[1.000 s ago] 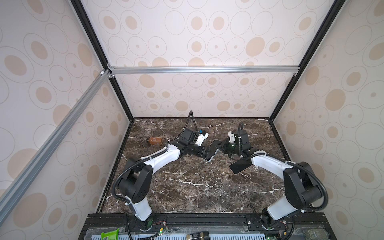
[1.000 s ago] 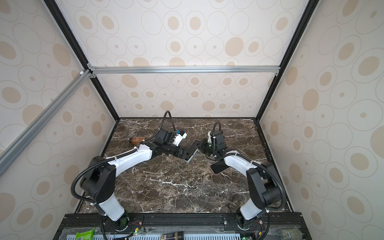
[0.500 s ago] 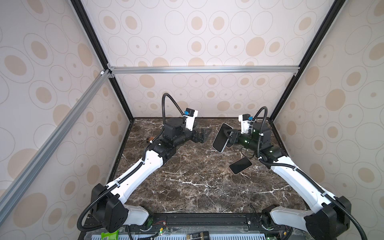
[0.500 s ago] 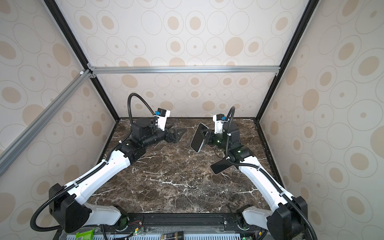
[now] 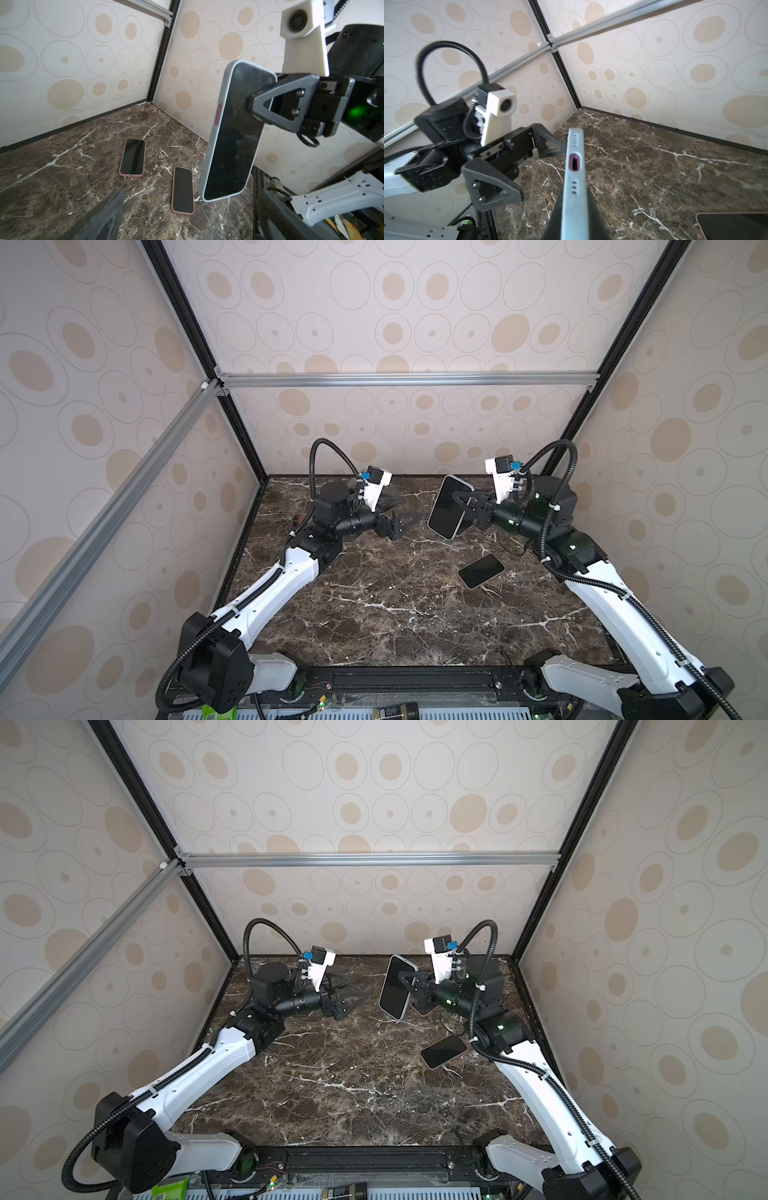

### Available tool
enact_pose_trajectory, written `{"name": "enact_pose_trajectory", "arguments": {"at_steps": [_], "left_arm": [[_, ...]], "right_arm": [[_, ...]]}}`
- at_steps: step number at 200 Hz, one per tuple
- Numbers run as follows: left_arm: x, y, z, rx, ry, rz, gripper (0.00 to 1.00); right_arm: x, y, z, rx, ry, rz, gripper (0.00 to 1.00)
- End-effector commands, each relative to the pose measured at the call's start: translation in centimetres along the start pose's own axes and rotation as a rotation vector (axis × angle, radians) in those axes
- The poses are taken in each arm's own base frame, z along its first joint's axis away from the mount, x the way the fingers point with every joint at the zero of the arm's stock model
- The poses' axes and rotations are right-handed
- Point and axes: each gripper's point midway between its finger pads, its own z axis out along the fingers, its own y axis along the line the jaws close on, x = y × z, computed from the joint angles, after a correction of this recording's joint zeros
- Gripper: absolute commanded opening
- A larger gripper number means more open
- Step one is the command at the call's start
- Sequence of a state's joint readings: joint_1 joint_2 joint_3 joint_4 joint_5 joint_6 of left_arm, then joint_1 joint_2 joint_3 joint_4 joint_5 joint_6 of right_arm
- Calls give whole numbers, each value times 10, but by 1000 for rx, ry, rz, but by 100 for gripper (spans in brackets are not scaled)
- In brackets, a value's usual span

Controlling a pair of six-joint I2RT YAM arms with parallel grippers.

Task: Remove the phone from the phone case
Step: 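Raise the phone held by both grippers above the table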

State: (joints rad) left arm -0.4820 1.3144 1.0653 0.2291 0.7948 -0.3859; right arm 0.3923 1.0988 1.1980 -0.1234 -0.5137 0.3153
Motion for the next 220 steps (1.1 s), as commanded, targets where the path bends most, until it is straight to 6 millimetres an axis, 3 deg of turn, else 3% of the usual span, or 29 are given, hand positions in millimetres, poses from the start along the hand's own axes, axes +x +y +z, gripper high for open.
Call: {"name": "enact_pose_trajectory", "arguments": {"at_steps": [1,57,108,171,220], "left_arm": [[-26,-40,-13,147,-70,89,99],[-41,-64,-30,190,-118,138,99],[-56,-108,-51,366,-161,166,98],[-68,-130,-62,431,-177,174,71],[-60,-137,-57,500,-127,166,57]], "right_arm": [[-41,40,-15,-167,-157,-55,0],[-72,77,-14,-436,-213,19,0],[-85,100,-21,-624,-252,44,0],[-83,119,-26,-707,-243,-9,0],[-77,129,-21,-757,-211,-25,0]]}}
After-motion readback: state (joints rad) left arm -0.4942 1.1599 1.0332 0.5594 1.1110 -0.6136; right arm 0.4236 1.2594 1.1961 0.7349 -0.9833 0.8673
